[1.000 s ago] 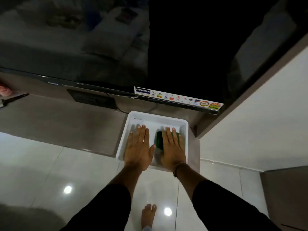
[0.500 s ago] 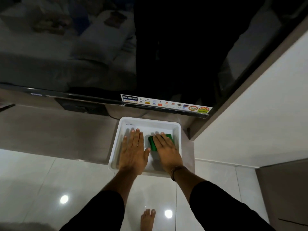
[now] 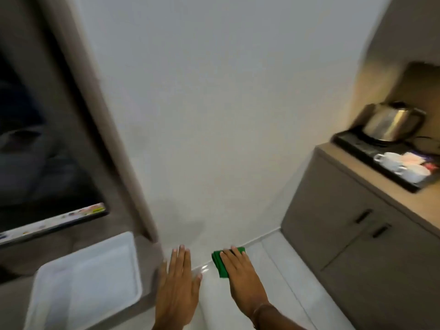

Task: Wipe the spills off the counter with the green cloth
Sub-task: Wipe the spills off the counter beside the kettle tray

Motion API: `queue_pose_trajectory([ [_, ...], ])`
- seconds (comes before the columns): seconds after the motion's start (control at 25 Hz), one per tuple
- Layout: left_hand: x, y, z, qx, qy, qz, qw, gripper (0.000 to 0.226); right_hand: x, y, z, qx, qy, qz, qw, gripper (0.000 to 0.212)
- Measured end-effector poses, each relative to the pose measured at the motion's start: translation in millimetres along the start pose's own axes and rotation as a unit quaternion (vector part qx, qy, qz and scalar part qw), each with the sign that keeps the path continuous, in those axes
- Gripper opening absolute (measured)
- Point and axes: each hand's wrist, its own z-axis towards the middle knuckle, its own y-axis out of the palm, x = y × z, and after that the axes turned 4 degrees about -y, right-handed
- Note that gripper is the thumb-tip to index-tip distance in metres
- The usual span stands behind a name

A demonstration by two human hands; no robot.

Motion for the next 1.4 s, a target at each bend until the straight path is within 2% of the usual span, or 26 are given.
queue_pose_trajectory([
  [0.08,81.4,25.0,10.5,-0.003,0.089,-0.015,0.996,0.086,70.3,-29.0,-62.8,0.008,0.071,-0.013,0.997,0.084],
  [0.2,197.4,66.6,23.3,0.04,0.215,-0.048,0.975,0.074,150.6,-83.6,-157.9,0.07,0.147,-0.007,0.987,0.081],
  [0.28,264.8,91.2,24.7,0.03,0.29,-0.065,0.954,0.071,190.0,-117.3,-215.1,0.054,0.229,-0.003,0.972,0.074],
  [0.36,325.0,106.6,25.1,-0.007,0.35,-0.066,0.934,0.071,236.6,-143.3,-263.4,0.151,0.328,-0.026,0.932,0.074],
  [0.4,356.7,112.3,27.2,-0.023,0.374,-0.058,0.925,0.072,259.8,-157.2,-285.3,0.175,0.371,-0.031,0.911,0.079],
  [0.52,448.7,122.7,43.0,-0.082,0.431,-0.019,0.898,0.087,311.4,-199.7,-323.6,0.194,0.443,-0.059,0.873,0.081],
  [0.6,504.4,128.2,60.3,-0.064,0.462,-0.013,0.884,0.093,343.3,-229.1,-332.2,0.221,0.486,-0.051,0.844,0.077],
  [0.72,583.2,134.2,98.5,-0.028,0.501,-0.026,0.864,0.092,394.8,-268.2,-335.2,0.234,0.511,-0.078,0.824,0.074],
  [0.96,721.5,156.1,206.1,-0.075,0.54,-0.006,0.838,0.073,498.3,-306.0,-305.0,0.212,0.551,-0.083,0.803,0.066],
  [1.16,791.0,189.6,271.4,-0.109,0.57,0.009,0.814,0.078,564.2,-317.0,-270.8,0.157,0.593,-0.071,0.786,0.063],
  [1.4,805.7,228.3,284.2,-0.133,0.569,-0.012,0.812,0.077,595.8,-309.1,-270.5,0.063,0.56,-0.074,0.823,0.069],
])
